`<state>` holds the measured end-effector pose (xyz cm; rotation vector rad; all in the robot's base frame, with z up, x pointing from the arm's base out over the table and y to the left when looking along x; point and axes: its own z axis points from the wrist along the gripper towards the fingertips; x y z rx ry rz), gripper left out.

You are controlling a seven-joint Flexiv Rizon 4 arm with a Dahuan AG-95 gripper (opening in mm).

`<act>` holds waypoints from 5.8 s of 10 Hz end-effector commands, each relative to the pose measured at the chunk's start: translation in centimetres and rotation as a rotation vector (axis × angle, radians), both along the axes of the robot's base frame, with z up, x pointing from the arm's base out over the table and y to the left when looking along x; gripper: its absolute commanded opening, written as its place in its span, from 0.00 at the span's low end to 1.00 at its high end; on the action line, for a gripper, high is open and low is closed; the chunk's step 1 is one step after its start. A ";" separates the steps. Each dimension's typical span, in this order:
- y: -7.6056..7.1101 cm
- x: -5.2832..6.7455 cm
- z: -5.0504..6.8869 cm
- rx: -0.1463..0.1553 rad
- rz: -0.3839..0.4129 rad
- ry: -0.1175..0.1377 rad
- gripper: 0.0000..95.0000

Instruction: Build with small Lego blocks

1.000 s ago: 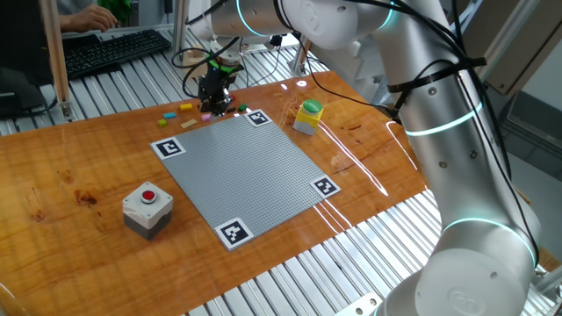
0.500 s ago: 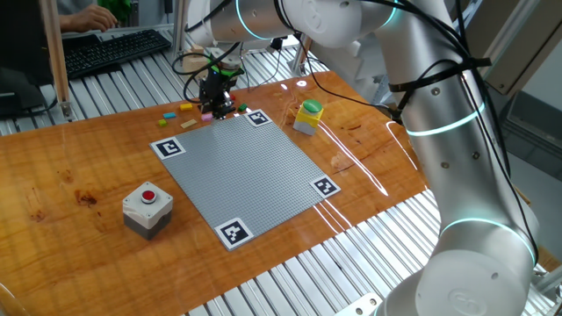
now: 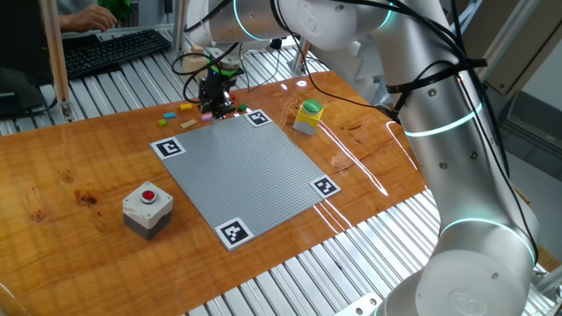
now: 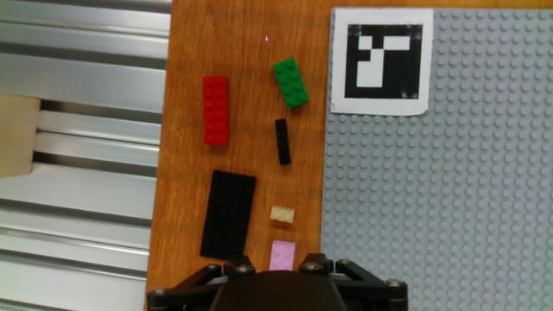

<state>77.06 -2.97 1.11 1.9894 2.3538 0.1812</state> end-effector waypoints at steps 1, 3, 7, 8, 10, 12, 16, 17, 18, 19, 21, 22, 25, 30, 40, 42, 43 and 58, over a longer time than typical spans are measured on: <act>0.0 0.1 -0.1 0.000 0.001 -0.003 0.20; 0.0 0.1 -0.1 0.000 0.004 -0.006 0.20; -0.1 0.1 -0.1 0.002 0.002 -0.013 0.20; -0.1 0.1 -0.1 0.000 0.005 -0.015 0.20; -0.1 0.1 -0.2 -0.003 0.019 -0.016 0.00; -0.1 0.1 -0.2 -0.005 0.030 -0.017 0.00; 0.2 0.4 0.5 -0.010 0.043 -0.028 0.00; 0.4 0.6 0.9 -0.013 0.043 -0.034 0.00; 0.7 0.9 1.6 -0.015 0.055 -0.034 0.00; 1.0 1.0 2.2 -0.020 0.081 -0.035 0.00; 1.3 0.6 3.2 -0.042 0.221 -0.043 0.00; 1.5 0.1 3.4 -0.053 0.291 -0.050 0.00; 2.3 -2.3 4.5 -0.058 0.649 -0.079 0.00; 3.1 -6.5 3.5 -0.085 1.103 -0.106 0.00; 2.8 -9.4 2.0 -0.151 1.521 -0.042 0.00; 2.1 -9.7 1.7 -0.150 1.548 -0.043 0.00; 1.9 -9.8 1.7 -0.150 1.557 -0.043 0.00; -0.2 -10.4 0.0 -0.141 1.570 -0.061 0.00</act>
